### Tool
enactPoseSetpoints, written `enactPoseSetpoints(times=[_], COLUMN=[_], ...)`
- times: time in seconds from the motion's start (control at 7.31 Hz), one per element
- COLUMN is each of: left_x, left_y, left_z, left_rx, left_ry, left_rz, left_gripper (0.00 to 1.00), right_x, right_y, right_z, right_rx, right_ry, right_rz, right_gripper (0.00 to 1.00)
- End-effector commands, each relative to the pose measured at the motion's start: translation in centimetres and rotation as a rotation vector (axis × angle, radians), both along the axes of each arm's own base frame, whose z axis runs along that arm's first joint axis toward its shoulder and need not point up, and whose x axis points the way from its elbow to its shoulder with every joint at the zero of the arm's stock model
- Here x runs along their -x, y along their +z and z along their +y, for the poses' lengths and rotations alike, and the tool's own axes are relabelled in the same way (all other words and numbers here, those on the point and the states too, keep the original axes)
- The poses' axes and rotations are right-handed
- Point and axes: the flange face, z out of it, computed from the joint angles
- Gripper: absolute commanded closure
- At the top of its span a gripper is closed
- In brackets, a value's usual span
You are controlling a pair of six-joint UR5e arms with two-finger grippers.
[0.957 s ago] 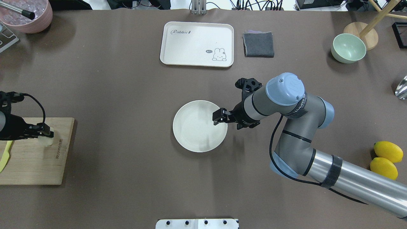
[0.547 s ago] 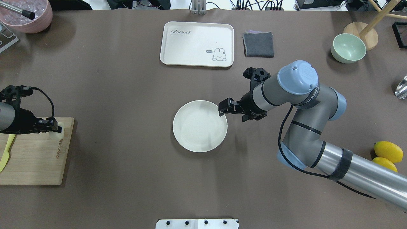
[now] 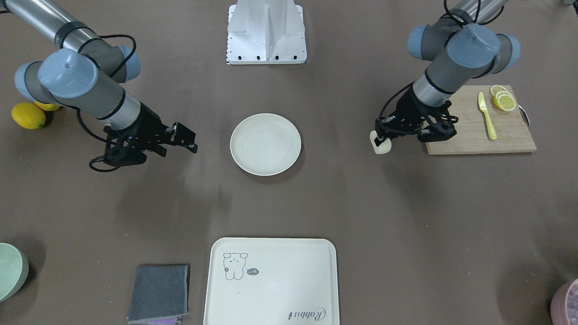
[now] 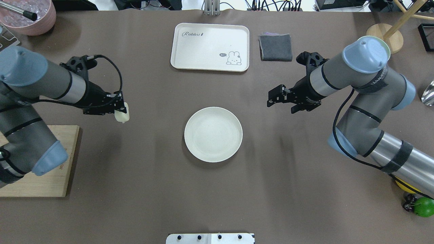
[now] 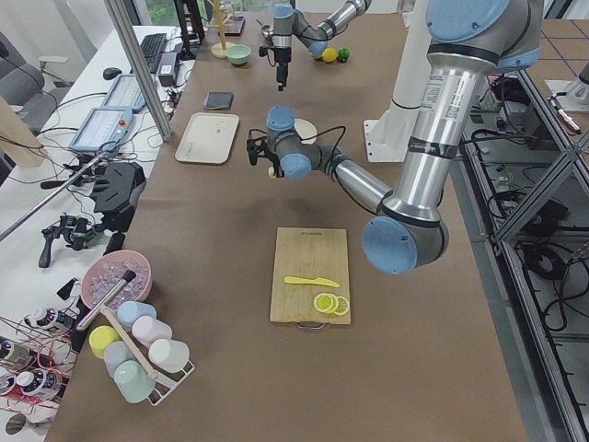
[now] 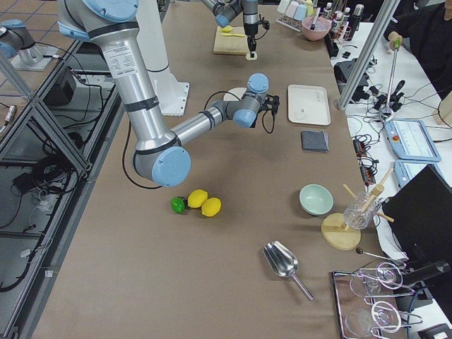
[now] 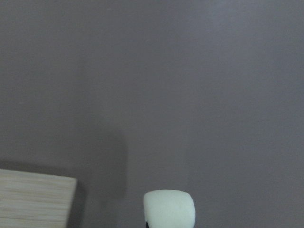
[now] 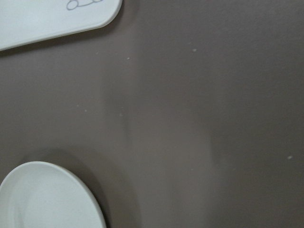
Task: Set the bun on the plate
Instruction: 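Carry the bun with the left gripper over the plate while the right arm withdraws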
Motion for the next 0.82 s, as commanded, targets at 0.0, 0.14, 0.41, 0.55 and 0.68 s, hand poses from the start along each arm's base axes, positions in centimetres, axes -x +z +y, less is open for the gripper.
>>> enactPoseSetpoints(times=[0.0,0.14,0.41,0.55,0.68], left_x=[-8.7,-12.2,-18.1,-20.2,-21.9], left_y=[-7.9,-9.8,-12.3,-12.5,-12.7], left_z=[2.5,3.6,5.6,6.1,6.3], left_rx=[-0.032,-0.018,-0.040,-0.044,-0.039], left_ry=[-0.018,-0.032,-0.037,-0.040,-0.041], left_rz=[-0.036,-0.047,-0.059,-0.076,-0.083], left_gripper=[0.73,0.72,0.72,0.72,0.72], right_x=[-4.3,-6.1,-11.0,-14.2,-16.8], right_y=[4.8,6.8,11.4,14.4,16.5], right_z=[-0.9,-1.0,-1.1,-0.8,-0.5], right_rx=[-0.025,-0.052,-0.103,-0.156,-0.186], right_ry=[0.007,0.003,0.001,-0.015,-0.021], right_rz=[0.052,0.075,0.132,0.170,0.196], right_gripper=[0.01,0.01,0.01,0.01,0.01])
